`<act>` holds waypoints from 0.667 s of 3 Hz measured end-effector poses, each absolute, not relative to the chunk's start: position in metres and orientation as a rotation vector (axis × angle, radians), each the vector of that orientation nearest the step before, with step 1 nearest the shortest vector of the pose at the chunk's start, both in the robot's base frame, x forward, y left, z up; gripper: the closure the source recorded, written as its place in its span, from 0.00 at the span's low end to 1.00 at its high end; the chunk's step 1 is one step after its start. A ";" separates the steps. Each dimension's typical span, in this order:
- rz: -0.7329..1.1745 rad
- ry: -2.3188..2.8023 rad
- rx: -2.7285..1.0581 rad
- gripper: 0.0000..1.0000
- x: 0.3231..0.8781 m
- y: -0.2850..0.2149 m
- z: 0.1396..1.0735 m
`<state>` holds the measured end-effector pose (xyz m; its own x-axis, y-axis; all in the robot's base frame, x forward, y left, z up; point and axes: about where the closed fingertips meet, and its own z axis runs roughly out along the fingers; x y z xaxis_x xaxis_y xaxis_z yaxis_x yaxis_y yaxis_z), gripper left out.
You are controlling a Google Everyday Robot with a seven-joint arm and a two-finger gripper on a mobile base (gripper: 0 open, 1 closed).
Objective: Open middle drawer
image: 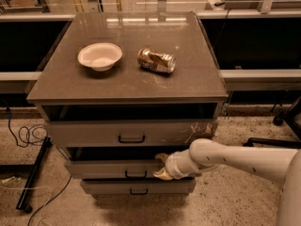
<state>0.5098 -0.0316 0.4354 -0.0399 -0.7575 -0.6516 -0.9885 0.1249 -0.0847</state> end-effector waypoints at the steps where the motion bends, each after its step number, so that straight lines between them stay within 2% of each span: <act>1: 0.536 1.850 -1.683 0.96 0.510 -0.032 0.435; 2: 0.548 1.854 -1.657 1.00 0.475 -0.042 0.440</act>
Offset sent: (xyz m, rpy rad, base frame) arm -0.1531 -0.0492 0.0234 0.0766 0.0124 -0.0717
